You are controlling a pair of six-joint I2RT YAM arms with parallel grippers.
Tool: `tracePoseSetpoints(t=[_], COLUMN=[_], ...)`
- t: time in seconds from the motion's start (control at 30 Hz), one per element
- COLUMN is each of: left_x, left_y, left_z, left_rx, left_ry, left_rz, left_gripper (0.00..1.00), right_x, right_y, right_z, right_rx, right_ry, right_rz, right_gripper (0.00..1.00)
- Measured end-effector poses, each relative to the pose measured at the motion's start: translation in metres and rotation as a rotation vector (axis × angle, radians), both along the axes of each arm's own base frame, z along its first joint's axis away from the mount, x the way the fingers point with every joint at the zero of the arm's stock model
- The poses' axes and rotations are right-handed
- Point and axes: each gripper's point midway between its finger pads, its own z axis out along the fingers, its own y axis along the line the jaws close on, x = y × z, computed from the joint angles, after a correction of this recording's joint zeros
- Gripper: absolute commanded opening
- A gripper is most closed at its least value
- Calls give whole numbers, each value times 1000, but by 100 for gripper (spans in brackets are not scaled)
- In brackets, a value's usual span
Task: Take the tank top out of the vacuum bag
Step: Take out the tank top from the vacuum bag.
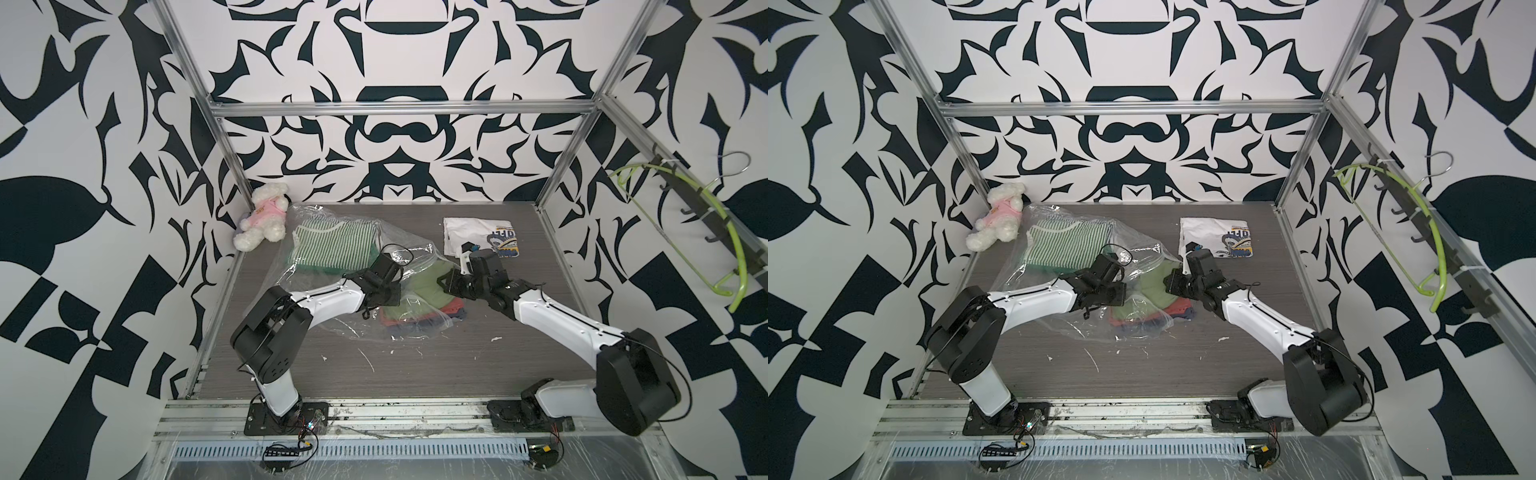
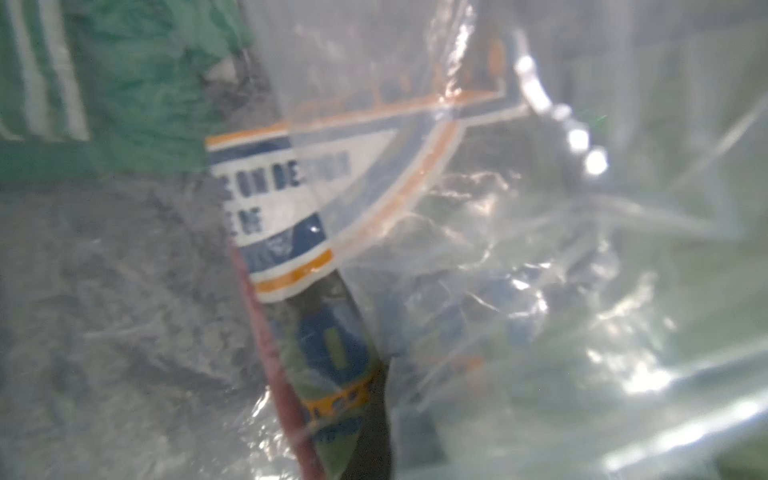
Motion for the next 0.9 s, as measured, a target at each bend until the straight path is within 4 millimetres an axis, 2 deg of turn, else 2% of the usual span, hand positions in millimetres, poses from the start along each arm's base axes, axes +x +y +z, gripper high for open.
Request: tracePoseSetpoints(t=[0.13, 0.4, 0.6, 0.67, 0.73, 0.9], left_x=[-4, -7, -8, -8, -9, -7], left_y=[16, 33, 37, 41, 44, 53], left_z=[-2, -2, -4, -7, -9, -9], left_rx=[41, 94, 107, 112, 118, 122], left_ry=[7, 17, 23, 27, 34, 37], left_rz=[35, 68, 77, 82, 87, 105], left_gripper=[0, 0, 0, 0, 0, 0], right_x=[-6, -10, -10, -9, -8, -6], right_y=[-13, -38, -50, -61, -73, -102], right_z=[11, 12, 43, 52, 51, 33], right_rx=[-42, -104, -52, -46, -69, -161], right_ry=[-40, -34, -114, -138, -127, -54], right_rz=[-20, -67, -90, -121, -152, -211], right_gripper=[0, 0, 0, 0, 0, 0])
